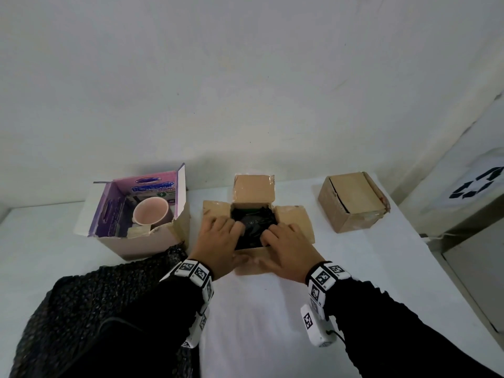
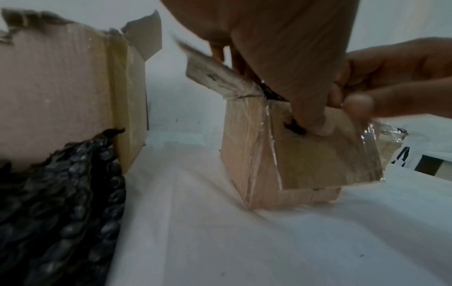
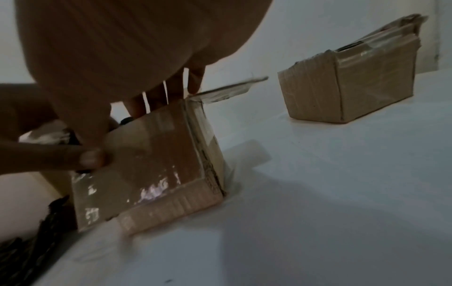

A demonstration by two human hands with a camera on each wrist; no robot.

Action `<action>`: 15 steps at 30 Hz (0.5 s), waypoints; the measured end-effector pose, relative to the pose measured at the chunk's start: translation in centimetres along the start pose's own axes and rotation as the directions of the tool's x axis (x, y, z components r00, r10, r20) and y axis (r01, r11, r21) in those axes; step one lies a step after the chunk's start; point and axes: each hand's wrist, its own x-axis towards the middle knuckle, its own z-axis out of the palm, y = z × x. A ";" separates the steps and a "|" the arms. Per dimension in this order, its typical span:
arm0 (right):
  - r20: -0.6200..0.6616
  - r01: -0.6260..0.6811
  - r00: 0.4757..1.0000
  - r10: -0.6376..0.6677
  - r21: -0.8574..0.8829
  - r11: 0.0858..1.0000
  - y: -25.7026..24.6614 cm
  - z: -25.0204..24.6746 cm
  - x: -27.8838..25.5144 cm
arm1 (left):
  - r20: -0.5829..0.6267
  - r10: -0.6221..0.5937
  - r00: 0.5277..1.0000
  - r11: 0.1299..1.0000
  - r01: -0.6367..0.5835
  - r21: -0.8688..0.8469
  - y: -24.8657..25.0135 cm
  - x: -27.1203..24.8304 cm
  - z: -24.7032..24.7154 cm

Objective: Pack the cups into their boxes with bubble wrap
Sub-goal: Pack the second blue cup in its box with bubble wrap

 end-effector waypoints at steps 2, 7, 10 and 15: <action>0.055 0.016 0.998 -0.016 -0.004 1.000 -0.5 0.4 0.1 | -0.090 0.053 0.995 0.999 -0.054 -0.005 0.0 -0.4 0.6; 0.092 -0.050 0.994 0.059 -0.098 0.994 -1.0 1.3 0.1 | -0.187 0.105 0.977 0.995 -0.103 0.016 -0.4 -1.1 1.7; 0.108 -0.069 0.991 0.080 -0.099 0.993 -1.2 1.1 0.1 | -0.154 0.061 0.986 0.998 -0.057 0.026 -0.5 -2.1 1.9; 0.114 -0.102 0.987 0.111 -0.084 0.991 -1.3 0.2 0.7 | -0.017 0.000 1.000 0.999 0.001 0.046 -0.2 -2.0 1.2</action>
